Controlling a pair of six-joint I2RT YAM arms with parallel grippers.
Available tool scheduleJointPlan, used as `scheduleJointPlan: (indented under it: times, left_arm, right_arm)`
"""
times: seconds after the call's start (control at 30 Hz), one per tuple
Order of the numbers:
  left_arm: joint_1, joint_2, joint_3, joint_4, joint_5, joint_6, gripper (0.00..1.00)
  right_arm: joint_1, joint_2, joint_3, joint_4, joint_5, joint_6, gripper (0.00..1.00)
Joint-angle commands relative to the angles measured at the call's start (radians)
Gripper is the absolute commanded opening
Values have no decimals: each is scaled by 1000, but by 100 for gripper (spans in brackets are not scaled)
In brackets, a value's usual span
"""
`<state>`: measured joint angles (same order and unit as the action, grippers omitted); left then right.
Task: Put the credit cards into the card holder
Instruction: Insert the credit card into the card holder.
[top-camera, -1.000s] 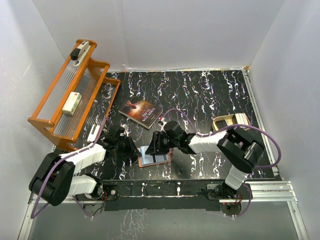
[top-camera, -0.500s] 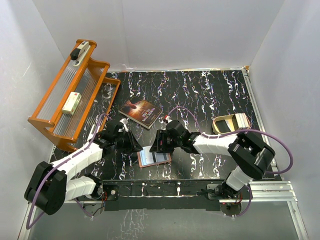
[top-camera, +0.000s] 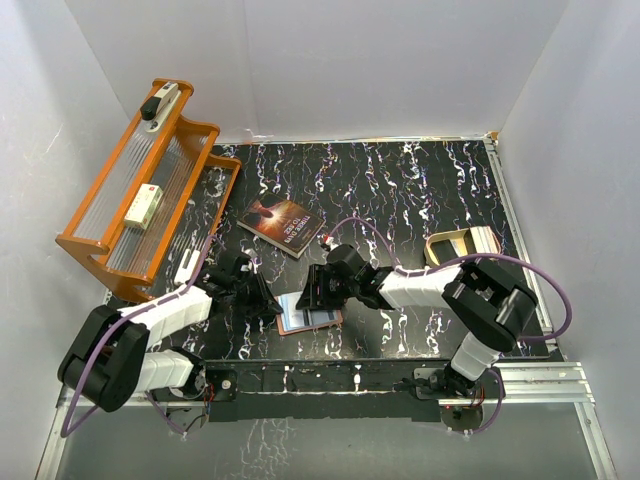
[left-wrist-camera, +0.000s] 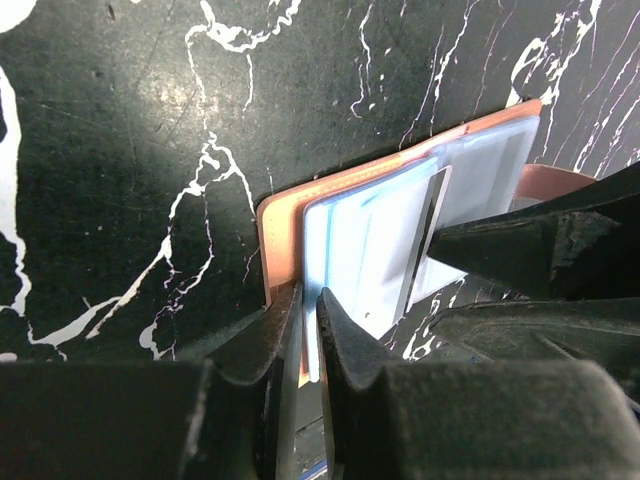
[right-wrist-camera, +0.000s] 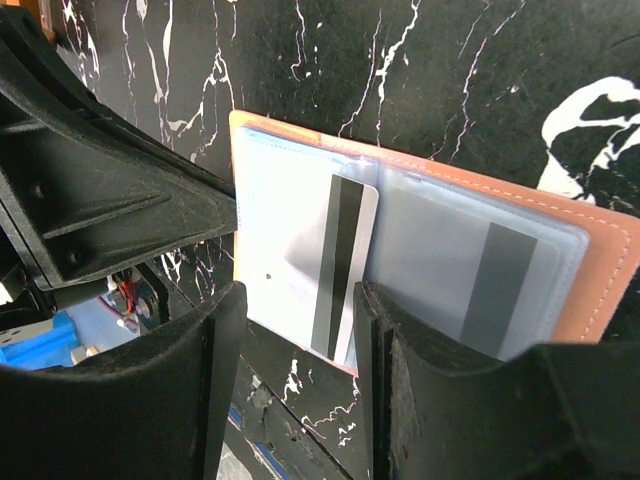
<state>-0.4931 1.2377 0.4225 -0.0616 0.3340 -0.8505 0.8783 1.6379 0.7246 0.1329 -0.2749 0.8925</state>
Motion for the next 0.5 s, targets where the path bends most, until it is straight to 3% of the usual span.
scheduleJointPlan:
  times: [0.0, 0.47]
  left_arm:
    - [-4, 17, -18, 28, 5, 7, 10]
    - [-3, 22, 38, -5, -1, 43, 9]
  right_arm:
    - [13, 14, 24, 61, -13, -7, 44]
    - [13, 16, 36, 95, -52, -35, 43]
